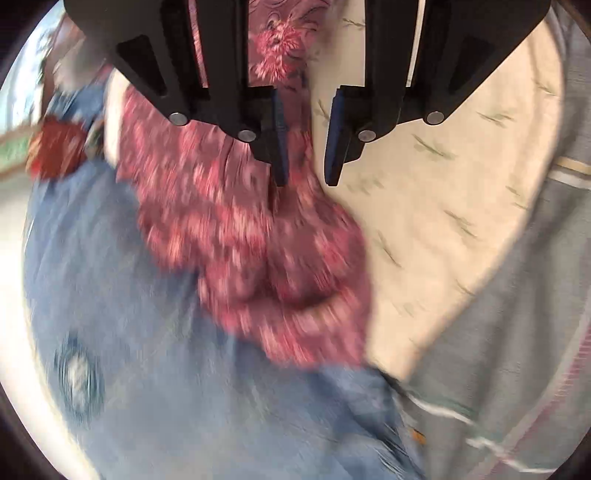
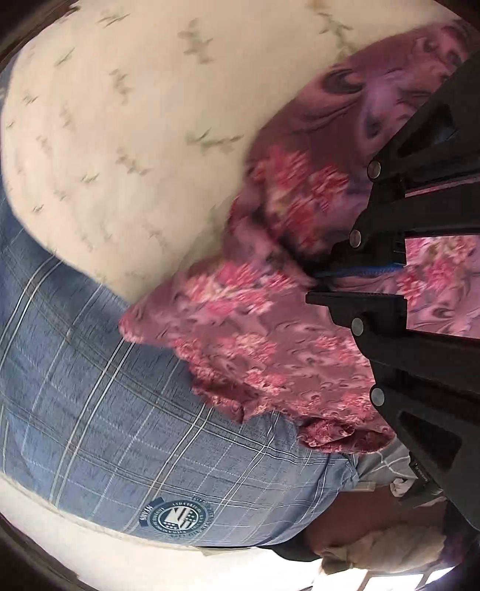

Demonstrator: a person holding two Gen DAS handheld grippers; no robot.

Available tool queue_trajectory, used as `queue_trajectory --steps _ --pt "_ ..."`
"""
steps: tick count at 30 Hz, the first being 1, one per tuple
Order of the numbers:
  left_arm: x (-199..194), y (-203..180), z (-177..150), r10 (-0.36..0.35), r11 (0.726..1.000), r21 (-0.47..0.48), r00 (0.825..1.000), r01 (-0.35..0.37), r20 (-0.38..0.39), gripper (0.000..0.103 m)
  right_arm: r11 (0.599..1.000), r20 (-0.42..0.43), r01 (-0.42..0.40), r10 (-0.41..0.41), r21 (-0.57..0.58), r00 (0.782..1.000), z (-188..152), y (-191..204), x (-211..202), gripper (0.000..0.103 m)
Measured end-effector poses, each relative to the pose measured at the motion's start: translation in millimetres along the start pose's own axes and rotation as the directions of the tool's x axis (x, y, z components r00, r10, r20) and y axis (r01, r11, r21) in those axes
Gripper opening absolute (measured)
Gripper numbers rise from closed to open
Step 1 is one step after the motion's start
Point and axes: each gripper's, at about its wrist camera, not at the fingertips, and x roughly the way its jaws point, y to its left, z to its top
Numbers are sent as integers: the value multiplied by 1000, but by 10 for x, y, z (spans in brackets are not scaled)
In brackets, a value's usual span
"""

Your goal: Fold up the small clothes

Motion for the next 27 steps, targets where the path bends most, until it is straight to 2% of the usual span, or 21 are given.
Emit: queue_trajectory --steps 1,3,5,7,9,10,11,13,14,17,19,21,22,23,26,27 --pt "-52 18 33 -23 1000 -4 1000 23 18 36 1000 12 6 -6 -3 1000 -38 5 -45 11" --pt "-87 -13 42 -63 998 11 998 63 32 46 997 47 15 -11 -74 999 -130 176 -160 11" --pt "-4 -139 -23 -78 994 70 997 78 2 50 987 64 -1 11 -160 998 -213 424 -205 12" --pt "218 -329 -147 -32 986 160 997 44 -74 50 962 55 -36 53 -270 997 -299 787 -142 16" --pt "522 -420 -274 101 973 222 984 -67 -148 50 923 22 -65 79 -378 997 -423 1141 7 18" --pt "615 -397 -298 116 973 216 977 -76 -177 47 899 1 -78 87 -430 996 -496 1321 111 18" --pt "609 -354 -286 101 980 188 980 -68 -170 46 878 -18 -90 92 -470 996 -551 1476 209 18" --pt "475 -285 -197 38 991 130 988 -18 -152 45 848 -59 -127 112 -515 992 -682 1707 386 18" --pt "375 -222 -135 -1 995 99 992 13 -122 45 836 -81 -146 121 -528 989 -764 1799 478 18" --pt "183 -36 -12 -17 999 42 999 18 -35 47 801 -154 -187 120 -569 981 -962 1977 783 18" --pt "147 92 48 -31 1000 2 999 31 -25 50 778 -212 -194 79 -597 974 -1098 2003 1045 19" --pt "153 165 93 -55 998 -41 998 54 -30 51 759 -274 -163 -21 -630 961 -1269 1930 1405 20" --pt "162 193 115 -68 996 -54 997 66 -32 52 747 -258 -166 -7 -643 966 -1328 1874 1445 19" --pt "176 177 151 -80 995 -64 996 78 -31 52 727 -201 -192 76 -659 977 -1381 1826 1356 21" --pt "234 3 278 -78 995 -66 997 77 -16 58 733 -217 -193 64 -652 974 -1364 1824 1358 21" --pt "266 -107 333 -75 996 -53 997 74 -12 65 735 -219 -204 77 -646 973 -1359 1805 1351 21"
